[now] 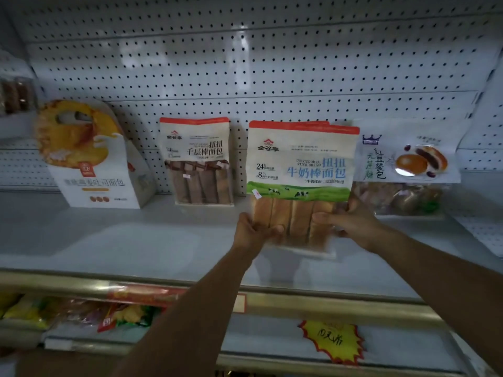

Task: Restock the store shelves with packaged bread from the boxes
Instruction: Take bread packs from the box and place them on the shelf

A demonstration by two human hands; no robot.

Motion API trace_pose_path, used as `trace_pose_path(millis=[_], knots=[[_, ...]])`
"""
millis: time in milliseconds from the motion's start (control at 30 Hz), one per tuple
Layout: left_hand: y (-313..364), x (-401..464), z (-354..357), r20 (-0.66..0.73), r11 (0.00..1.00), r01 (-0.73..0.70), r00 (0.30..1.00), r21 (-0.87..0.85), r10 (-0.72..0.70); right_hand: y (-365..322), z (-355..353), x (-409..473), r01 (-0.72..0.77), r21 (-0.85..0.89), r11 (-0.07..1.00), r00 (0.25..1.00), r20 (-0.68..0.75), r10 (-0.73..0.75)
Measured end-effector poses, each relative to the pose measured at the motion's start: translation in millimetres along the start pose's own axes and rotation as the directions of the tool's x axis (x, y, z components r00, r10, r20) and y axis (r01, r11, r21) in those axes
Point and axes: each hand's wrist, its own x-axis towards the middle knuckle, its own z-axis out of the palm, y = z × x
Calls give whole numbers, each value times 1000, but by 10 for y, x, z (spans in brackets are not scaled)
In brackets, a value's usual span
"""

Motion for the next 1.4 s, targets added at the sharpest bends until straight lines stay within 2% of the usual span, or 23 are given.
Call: trace_pose_path(millis=[133,533,733,900,1033,1167,1300,1400], knots=[[-140,72,40,-45,999,29,999,46,-27,156,68,103,25,35,999,1000,10,-26],[-288,133,61,-53,1000,14,998,-2,-14,411,40,467,59,40,997,998,7,-59],[-241,84,45,-73,999,33,997,0,-33,447,99,405,50,59,997,998,-30,-49],[-181,-78,64,-120,992,118,985,-33,-122,483,186,236,17,25,1000,991,-132,-13],[-187,-321,13,-106,975,174,976,-141,-190,481,213,54,-67,-81,994,980,-194,50],[-120,-526,-74,-218,954,229,938,-192,-269,444,269,-173,-108,-94,990,972,-220,85],[-22,-726,-108,-252,934,259,913,-244,-319,363,355,-474,-117,-109,987,974,-204,93],[3,-983,-138,-237,891,233,909,-390,-342,345,383,-710,-99,-136,986,984,-162,76]])
